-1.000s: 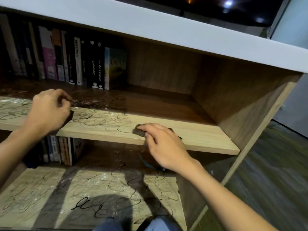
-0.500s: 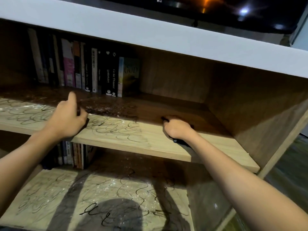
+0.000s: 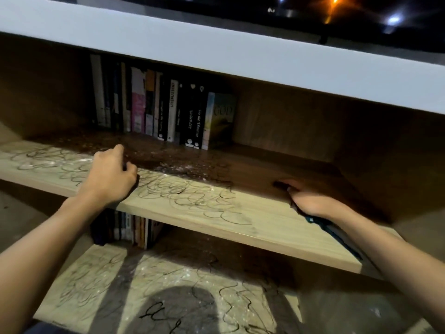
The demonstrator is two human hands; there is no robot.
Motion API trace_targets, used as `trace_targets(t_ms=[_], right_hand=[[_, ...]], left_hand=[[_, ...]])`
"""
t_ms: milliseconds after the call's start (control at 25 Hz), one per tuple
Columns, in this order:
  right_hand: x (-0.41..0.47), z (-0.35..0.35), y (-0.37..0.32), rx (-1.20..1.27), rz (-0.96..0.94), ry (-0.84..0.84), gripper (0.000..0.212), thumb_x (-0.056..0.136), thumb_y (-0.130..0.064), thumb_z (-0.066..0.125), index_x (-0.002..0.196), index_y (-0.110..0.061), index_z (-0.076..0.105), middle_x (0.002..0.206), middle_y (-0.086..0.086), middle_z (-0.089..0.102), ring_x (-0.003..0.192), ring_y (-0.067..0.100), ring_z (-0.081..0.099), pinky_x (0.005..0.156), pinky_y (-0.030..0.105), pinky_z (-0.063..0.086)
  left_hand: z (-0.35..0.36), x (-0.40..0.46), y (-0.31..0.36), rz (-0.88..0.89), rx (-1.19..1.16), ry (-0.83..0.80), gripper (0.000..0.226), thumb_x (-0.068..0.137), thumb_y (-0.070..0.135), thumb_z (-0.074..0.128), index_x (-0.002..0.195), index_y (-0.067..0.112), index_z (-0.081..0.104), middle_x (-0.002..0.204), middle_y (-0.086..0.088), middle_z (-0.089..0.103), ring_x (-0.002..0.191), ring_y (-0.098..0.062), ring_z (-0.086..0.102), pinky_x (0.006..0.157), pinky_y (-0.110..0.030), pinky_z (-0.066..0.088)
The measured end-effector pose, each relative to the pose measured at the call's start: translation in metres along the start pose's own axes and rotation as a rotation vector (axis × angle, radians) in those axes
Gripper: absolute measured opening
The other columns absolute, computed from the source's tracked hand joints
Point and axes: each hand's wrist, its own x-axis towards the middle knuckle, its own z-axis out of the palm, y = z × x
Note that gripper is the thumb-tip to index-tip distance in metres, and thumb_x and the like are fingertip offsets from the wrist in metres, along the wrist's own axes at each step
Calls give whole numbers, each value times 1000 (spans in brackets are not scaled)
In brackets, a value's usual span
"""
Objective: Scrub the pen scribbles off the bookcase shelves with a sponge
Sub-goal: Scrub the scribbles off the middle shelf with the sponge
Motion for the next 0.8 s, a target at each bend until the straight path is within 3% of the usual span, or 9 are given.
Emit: trace_targets(t_ms=[120,240,320,440,480,600,640,720,800], right_hand=[[58,18,4,-95,14,80,46,100,-15,26,129,-42,51,137,4,52,88,23,61,71,33,51],[93,30,-12,-138,79,106,48,93,-30,28,134,-41,50,131,4,57,80,18,59,72,31,51],[114,36,-26,-166,124,126,53,86,-39,29,133,-35,51,131,6,57,100,28,62,88,40,51],[143,46,-45,-165,117,101,55,85,-43,31,133,-27,52,135,9,55,112,32,58,95,40,48],[150,47,-52,-148,71,93,49,90,-37,34,134,-25,53,135,11,55,109,30,59,90,34,49],[159,58,-76,-26,-92,40,43,95,-14,38,135,-22,52,132,14,57,71,16,53,57,18,41],[155,62,-82,11,-144,10,43,96,-10,37,135,-21,52,129,16,59,66,16,51,54,19,42],[143,65,-81,68,-236,-58,40,100,-9,37,133,-23,55,110,21,66,65,28,57,54,29,45],[132,58,-68,115,-274,-114,36,102,-10,38,130,-24,57,77,15,65,49,19,55,43,25,39]], left_hand=[[2,3,-1,35,5,10,24,87,6,55,68,8,42,67,-3,42,68,-21,40,63,-36,29],[2,2,-1,54,0,26,21,88,7,53,68,9,47,69,0,44,71,-19,42,65,-32,30],[2,3,-3,68,-10,46,11,88,8,53,78,10,57,79,-2,51,81,-21,47,71,-32,33],[4,4,-5,104,-8,0,12,91,11,53,94,11,65,89,-1,55,92,-22,51,78,-30,35],[4,4,-4,133,-1,-49,15,92,12,53,97,12,67,92,0,55,96,-22,53,80,-29,36],[4,7,-5,177,0,-132,20,94,14,51,103,14,68,100,-2,60,98,-19,55,82,-27,38],[4,6,-5,167,-3,-139,21,95,15,50,104,14,69,101,-4,61,96,-18,55,82,-26,38],[5,4,-5,152,-4,-135,22,95,14,50,105,13,69,103,-6,63,95,-18,55,81,-26,38],[3,2,-5,151,-1,-127,22,94,13,50,105,12,69,104,-7,65,94,-17,55,79,-25,36]])
